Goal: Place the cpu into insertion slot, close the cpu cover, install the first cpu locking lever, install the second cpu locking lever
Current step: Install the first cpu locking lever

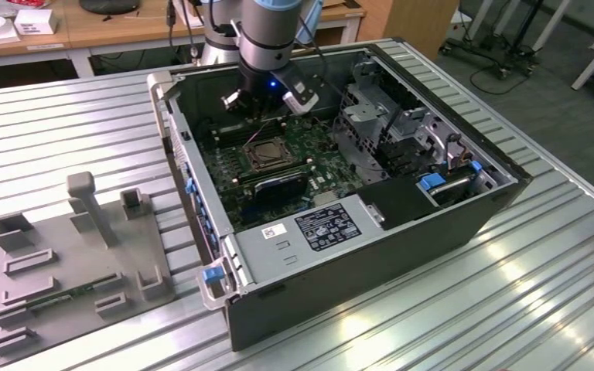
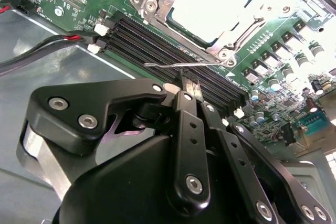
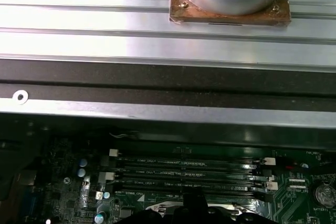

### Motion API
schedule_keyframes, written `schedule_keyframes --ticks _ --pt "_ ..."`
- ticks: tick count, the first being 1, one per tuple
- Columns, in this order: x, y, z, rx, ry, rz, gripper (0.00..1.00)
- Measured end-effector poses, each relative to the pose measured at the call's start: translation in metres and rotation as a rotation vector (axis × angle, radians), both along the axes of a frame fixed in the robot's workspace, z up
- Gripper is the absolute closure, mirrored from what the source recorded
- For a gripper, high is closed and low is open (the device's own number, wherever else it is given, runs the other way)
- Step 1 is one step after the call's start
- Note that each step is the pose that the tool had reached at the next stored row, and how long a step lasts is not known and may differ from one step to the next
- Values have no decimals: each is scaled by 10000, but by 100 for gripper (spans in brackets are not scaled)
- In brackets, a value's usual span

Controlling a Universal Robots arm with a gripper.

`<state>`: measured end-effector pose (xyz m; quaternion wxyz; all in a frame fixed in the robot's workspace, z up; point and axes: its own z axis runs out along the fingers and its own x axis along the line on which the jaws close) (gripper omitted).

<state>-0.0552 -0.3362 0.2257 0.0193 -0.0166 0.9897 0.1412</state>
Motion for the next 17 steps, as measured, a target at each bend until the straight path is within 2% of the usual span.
schedule_keyframes --ticks 17 --pt "31 6 -26 18 1 -2 89"
